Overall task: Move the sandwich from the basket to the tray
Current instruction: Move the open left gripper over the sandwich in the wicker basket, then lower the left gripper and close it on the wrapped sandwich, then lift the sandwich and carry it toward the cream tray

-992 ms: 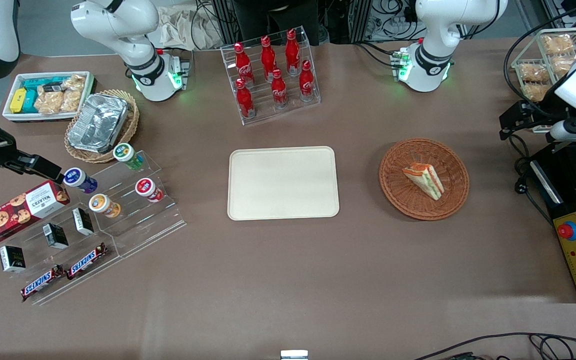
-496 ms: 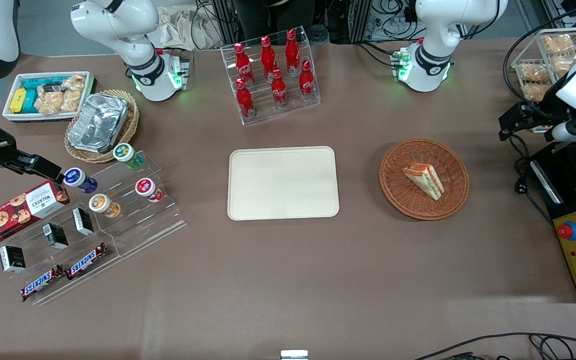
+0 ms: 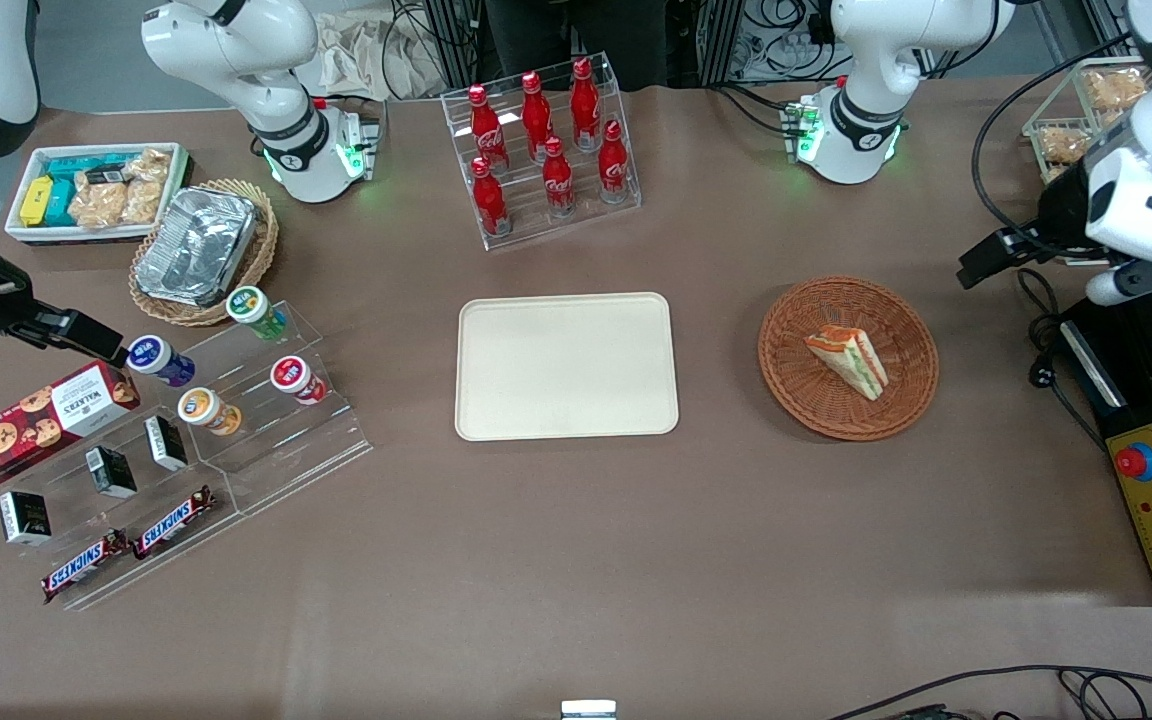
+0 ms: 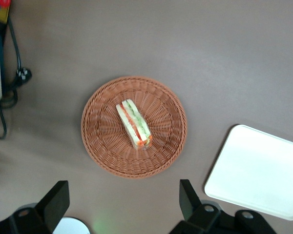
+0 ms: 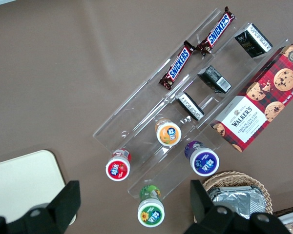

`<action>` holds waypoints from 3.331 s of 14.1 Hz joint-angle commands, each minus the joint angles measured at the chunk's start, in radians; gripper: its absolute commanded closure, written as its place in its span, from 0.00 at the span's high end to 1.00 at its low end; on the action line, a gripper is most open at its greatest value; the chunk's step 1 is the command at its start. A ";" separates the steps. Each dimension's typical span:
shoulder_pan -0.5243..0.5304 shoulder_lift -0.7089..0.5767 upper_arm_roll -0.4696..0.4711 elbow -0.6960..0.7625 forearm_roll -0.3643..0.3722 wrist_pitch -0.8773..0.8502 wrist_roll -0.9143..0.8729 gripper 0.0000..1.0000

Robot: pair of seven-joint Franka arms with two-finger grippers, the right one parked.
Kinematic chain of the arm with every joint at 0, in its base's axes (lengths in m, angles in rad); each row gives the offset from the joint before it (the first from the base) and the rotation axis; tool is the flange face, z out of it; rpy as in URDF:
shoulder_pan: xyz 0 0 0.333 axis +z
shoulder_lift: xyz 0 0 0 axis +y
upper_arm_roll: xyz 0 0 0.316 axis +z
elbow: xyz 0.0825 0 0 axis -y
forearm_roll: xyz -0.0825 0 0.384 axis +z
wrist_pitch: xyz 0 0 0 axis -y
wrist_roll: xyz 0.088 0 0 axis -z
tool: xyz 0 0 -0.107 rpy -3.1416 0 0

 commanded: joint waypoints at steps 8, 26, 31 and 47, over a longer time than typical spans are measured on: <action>-0.073 -0.099 -0.005 -0.446 0.029 0.363 -0.324 1.00; -0.090 0.131 -0.005 -0.680 0.049 0.833 -0.484 1.00; -0.092 0.171 -0.005 -0.743 0.049 0.958 -0.496 1.00; -0.090 0.116 -0.031 -0.228 0.030 0.326 -0.293 0.00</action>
